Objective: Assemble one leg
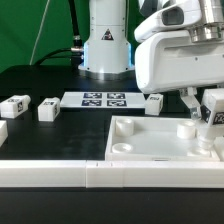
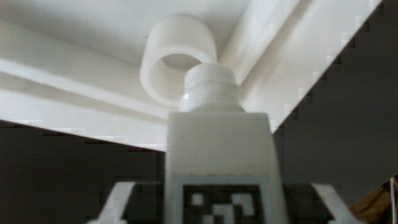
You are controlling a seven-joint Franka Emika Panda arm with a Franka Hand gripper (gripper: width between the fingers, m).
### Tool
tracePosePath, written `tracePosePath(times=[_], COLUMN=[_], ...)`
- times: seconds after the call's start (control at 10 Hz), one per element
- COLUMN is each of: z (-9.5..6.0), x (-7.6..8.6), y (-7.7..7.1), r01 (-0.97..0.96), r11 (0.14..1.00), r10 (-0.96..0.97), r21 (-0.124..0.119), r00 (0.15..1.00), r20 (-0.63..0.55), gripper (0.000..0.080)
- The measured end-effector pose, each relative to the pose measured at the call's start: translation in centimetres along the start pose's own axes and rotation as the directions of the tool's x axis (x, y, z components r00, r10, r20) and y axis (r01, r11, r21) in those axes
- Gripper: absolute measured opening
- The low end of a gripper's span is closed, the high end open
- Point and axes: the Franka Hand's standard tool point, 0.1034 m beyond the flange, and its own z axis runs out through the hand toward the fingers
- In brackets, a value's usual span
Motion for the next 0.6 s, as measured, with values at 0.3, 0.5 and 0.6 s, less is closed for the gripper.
tracePosePath(times=[0.3, 0.5, 0.6], z=[0.5, 0.8, 1.0], x=[-0.1, -0.5, -0.7], y=[1.1, 1.5, 1.5], r01=[0.015, 0.016, 0.015], r11=[1.000, 1.000, 1.000], r10=[-0.016, -0.016, -0.015], r21=[-0.017, -0.019, -0.019], r00=[0.999, 0.999, 0.999], r20=[-0.036, -0.030, -0.029], gripper=[0.0287, 0.0287, 0.0287])
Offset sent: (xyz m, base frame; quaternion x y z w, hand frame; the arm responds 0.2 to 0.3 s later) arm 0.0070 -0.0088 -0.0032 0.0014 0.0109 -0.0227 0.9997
